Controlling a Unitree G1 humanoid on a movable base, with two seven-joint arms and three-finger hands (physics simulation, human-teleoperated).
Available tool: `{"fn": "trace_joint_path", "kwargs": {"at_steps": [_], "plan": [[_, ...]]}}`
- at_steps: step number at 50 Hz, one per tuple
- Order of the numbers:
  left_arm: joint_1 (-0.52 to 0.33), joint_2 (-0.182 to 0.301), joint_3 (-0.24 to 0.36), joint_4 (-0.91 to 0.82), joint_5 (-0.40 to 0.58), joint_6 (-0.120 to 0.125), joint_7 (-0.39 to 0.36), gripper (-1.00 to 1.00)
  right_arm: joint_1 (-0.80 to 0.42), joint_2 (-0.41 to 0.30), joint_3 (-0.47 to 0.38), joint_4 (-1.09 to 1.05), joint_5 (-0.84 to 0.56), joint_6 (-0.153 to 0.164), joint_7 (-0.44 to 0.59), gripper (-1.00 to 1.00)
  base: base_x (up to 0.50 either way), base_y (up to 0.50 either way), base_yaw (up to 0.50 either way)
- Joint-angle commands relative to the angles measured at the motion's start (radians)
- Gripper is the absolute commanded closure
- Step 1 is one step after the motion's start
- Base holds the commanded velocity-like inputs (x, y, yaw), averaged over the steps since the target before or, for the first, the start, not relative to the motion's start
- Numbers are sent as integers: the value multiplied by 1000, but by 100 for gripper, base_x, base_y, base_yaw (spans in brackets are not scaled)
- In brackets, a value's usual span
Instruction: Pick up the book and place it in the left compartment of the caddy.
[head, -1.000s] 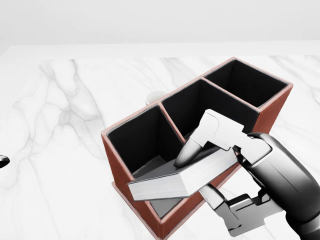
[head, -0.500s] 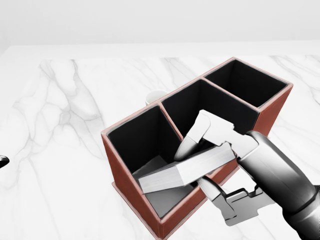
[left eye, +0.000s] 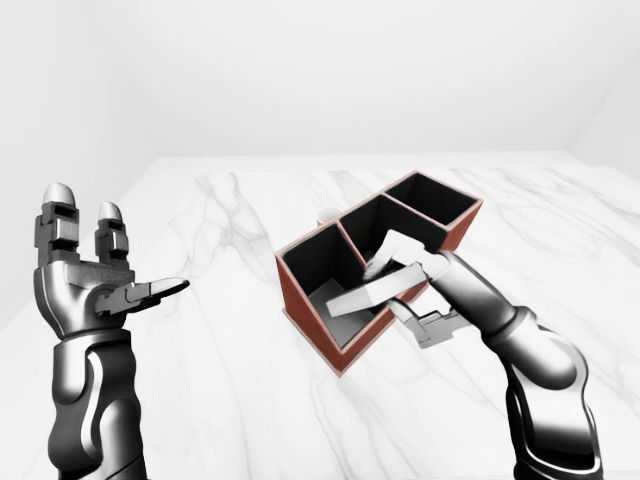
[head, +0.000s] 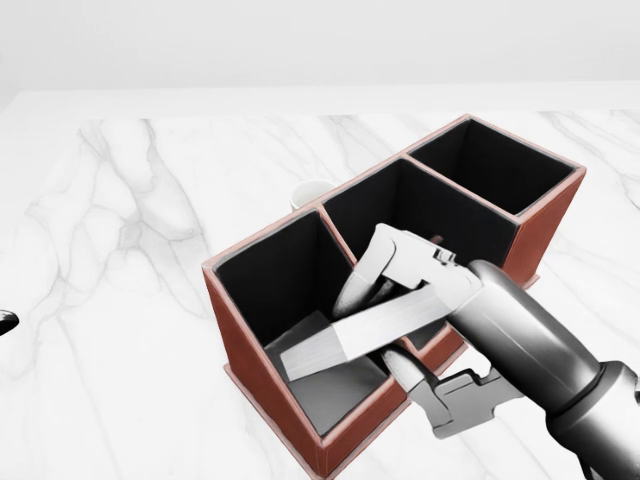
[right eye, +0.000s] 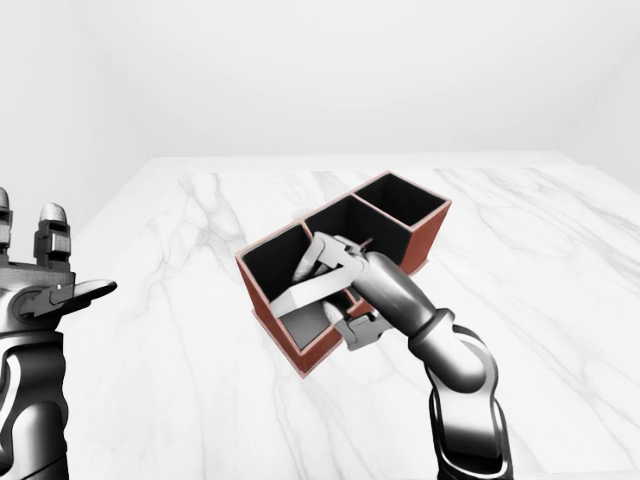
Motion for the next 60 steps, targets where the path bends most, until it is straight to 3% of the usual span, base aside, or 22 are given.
{"fn": "trace_joint_path", "kwargs": {"at_steps": [1,45,60], "plan": [[-2,1,-1,8,2,0,-2,-100,-8,17,21,29,-28,0,0,100,0,0,0],[1,2,5,-7,-4,0,-1,-100,-67,35,42,105,-141,0,0,100,0,0,0],[0,3,4,-1,-4,0,-1,-100,-95,36,74,126,-248,0,0,100,0,0,0]]}}
